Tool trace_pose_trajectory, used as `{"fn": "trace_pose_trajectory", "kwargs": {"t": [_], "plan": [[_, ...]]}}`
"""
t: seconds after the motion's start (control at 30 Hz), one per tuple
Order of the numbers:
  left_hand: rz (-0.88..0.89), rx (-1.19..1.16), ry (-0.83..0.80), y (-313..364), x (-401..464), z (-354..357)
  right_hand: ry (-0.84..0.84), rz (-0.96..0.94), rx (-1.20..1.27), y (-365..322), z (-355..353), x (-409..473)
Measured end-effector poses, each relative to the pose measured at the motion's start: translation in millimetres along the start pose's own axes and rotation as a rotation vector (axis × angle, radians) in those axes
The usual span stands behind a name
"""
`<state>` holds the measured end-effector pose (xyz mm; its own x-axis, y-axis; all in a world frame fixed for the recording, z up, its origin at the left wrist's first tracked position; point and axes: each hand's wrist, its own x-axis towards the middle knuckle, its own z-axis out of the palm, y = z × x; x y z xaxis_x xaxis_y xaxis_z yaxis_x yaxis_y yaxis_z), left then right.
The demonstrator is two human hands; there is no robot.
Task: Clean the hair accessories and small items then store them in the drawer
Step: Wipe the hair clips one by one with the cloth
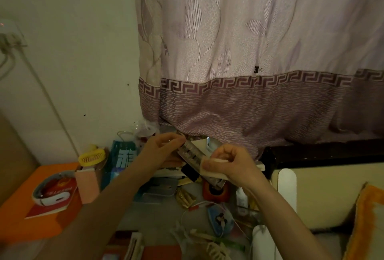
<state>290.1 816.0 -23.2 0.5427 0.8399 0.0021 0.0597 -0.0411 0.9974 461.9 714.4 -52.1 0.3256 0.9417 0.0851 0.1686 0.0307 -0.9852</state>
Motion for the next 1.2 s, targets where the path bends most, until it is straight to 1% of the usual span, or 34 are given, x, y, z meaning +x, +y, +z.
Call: {"fn": "trace_pose_trajectory", "kwargs": {"t": [0.17, 0.3, 0.37, 0.47, 0.6, 0.77, 0.9, 1.0, 1.1, 1.2], "plan": [[0.002, -0.005, 0.088, -14, -1, -3, 0.07, -0.018, -0.056, 12, -2, -5], [-0.022, -0.081, 0.156, -31, -5, -7, 0.244, -0.017, -0.033, 32, 1, -5], [-0.034, -0.134, 0.197, -44, -11, -8, 0.285, 0.018, -0.007, 46, 4, -6], [-0.039, -0.157, 0.253, -66, -20, -10, 0.259, 0.089, 0.05, 66, 17, -11], [-0.107, -0.18, 0.319, -100, -36, -20, 0.197, 0.193, 0.124, 92, 36, -15], [-0.154, -0.224, 0.426, -142, -68, -35, 0.048, 0.282, 0.126, 117, 73, -23], [-0.18, -0.222, 0.513, -172, -91, -51, 0.017, 0.371, 0.141, 138, 107, -27], [-0.21, -0.188, 0.562, -195, -101, -71, -0.004, 0.443, 0.105, 153, 133, -28], [-0.236, -0.182, 0.558, -218, -107, -98, -0.024, 0.51, 0.064, 165, 161, -28], [-0.252, -0.157, 0.475, -236, -110, -133, -0.006, 0.559, 0.037, 170, 192, -23]]}}
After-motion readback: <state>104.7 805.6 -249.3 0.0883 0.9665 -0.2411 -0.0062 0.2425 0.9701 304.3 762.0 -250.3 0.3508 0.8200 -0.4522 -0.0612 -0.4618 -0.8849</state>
